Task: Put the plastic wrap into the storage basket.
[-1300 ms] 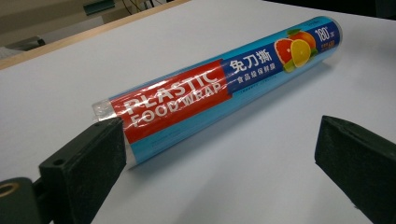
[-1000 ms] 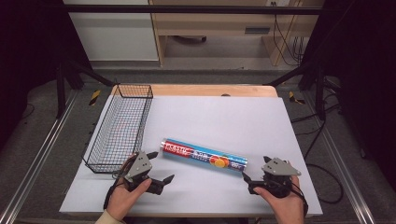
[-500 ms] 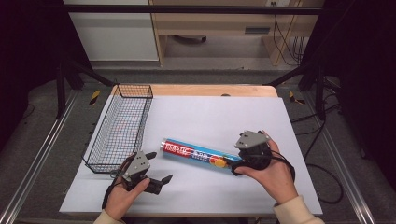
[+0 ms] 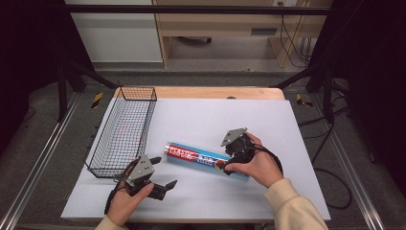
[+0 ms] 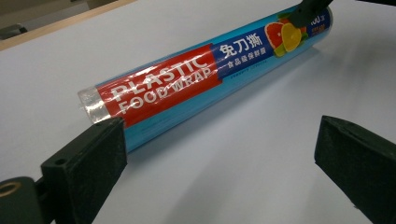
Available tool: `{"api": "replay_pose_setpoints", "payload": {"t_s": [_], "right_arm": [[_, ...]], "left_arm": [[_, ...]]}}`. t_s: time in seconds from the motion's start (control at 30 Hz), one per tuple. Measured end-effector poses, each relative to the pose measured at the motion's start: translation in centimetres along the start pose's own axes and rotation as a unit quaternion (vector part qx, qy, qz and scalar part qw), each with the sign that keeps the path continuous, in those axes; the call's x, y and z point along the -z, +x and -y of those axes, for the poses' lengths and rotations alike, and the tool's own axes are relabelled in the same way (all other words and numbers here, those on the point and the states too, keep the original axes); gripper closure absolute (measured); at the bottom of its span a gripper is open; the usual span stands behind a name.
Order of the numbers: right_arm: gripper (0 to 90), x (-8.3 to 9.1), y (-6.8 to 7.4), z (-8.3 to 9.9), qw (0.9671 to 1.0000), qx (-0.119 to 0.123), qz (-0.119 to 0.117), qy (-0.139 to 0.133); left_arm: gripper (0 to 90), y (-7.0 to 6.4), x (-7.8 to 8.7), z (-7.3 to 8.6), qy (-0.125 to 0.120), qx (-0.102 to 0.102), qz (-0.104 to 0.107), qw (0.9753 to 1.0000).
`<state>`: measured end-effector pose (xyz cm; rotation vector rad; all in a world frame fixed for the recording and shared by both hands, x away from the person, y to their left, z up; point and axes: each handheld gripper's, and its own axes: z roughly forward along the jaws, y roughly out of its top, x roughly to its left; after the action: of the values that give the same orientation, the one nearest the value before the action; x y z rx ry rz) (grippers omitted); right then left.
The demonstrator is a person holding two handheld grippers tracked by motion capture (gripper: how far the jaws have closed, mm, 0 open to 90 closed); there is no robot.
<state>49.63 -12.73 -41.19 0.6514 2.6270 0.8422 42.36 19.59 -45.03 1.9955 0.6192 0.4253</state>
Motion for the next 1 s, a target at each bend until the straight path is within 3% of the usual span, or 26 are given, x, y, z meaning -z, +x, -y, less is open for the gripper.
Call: {"api": "replay_pose_setpoints", "payload": {"t_s": [0.13, 0.27, 0.37, 0.53, 0.93, 1.0], "right_arm": [[8.9, -2.0, 0.1, 0.8, 0.9996, 0.005, -0.014, 0.026], [10.7, -2.7, 0.3, 1.1, 0.9993, 0.014, -0.022, 0.027], [13.3, -3.5, 0.4, 1.2, 0.9982, 0.024, -0.032, 0.046], [17.4, -4.1, 0.6, 1.2, 0.9963, 0.031, -0.036, 0.071], [28.8, -4.8, 0.6, 0.8, 0.9939, 0.043, -0.039, 0.094], [30.0, -4.6, 0.8, 0.9, 0.9936, 0.06, -0.035, 0.089]], "left_arm": [[2.8, 0.0, 0.0, 0.0, 0.0, 0.0, -0.004, 1.0], [2.8, 0.0, 0.0, 0.0, 0.0, 0.0, -0.003, 1.0], [2.8, 0.0, -0.1, 0.0, 0.003, -0.002, 0.0, 1.0], [2.8, -0.1, -0.2, 0.1, 0.006, -0.002, 0.002, 1.0], [2.9, -0.2, -0.2, 0.1, 0.009, -0.006, 0.006, 0.9999], [3.1, -0.2, -0.2, 0.0, 0.008, -0.01, 0.005, 0.9999]]}}
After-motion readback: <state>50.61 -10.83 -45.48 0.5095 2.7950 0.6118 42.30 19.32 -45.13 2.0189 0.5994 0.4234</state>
